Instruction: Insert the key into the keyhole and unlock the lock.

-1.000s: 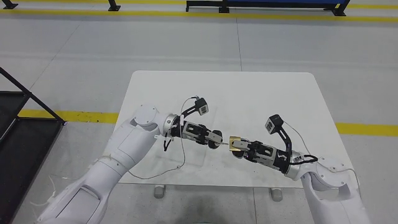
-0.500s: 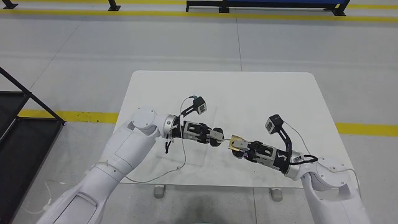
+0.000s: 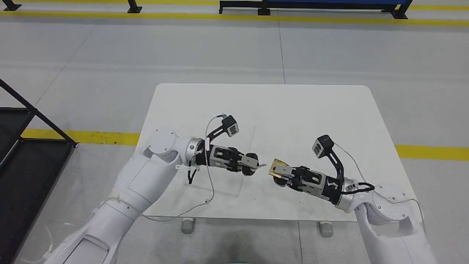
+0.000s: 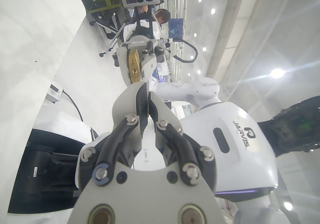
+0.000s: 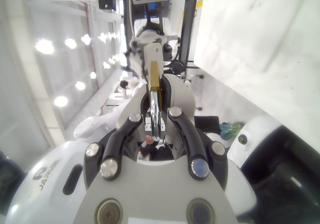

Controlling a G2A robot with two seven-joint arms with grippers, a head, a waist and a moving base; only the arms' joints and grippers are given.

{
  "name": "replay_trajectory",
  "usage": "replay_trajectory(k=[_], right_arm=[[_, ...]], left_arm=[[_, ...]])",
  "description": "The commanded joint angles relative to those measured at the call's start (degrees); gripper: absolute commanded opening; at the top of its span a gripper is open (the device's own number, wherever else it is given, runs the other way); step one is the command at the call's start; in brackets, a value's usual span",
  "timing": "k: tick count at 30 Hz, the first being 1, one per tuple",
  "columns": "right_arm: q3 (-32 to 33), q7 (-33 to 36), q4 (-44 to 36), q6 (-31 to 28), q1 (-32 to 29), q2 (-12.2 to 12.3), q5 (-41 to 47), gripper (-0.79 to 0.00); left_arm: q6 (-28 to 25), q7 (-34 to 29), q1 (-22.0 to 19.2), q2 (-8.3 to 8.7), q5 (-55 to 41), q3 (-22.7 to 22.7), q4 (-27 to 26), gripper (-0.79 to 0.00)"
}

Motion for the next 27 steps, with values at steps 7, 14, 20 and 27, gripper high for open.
replay_trajectory(k=[7, 14, 20, 27], right_arm=[[-0.8, 0.3, -0.3, -0.1, 0.7, 0.2, -1.3, -0.785], [-2.3, 9.1, 2.5, 0.0, 5.9, 1.1, -1.8, -0.785], [-3.7, 16.6, 5.8, 0.5, 9.8, 1.7, 0.6, -0.785], [-5.5, 19.9, 8.1, 1.5, 12.6, 2.3, 1.7, -0.785]], left_arm=[[2.0, -5.2, -0.8, 0.75, 0.9, -1.0, 0.9, -0.785], [2.9, -7.9, -1.1, 0.98, 1.5, -0.1, 0.5, -0.785], [2.7, -7.9, -1.0, 1.35, 1.2, 0.8, -0.2, -0.785], [2.2, -7.9, -1.5, 1.97, 0.7, 1.8, -0.9, -0.785]])
